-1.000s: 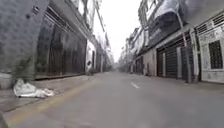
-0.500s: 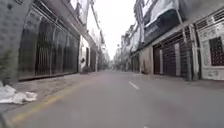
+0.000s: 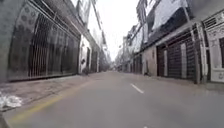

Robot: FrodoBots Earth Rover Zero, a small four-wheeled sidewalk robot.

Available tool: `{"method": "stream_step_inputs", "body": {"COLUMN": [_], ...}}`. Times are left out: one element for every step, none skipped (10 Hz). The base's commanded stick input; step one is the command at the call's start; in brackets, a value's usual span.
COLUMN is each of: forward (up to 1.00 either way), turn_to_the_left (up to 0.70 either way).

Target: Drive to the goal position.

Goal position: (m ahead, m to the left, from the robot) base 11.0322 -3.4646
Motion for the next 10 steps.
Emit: {"method": "stream_step_inputs", "body": {"forward": [0.85,0.85,0.85,0.85,0.85,0.85,0.85,0.85,0.85,0.85], "turn_to_the_left": [-0.34,-0.34,-0.34,-0.34,-0.28,0.00,0.00,0.00,-0.34,-0.34]}}
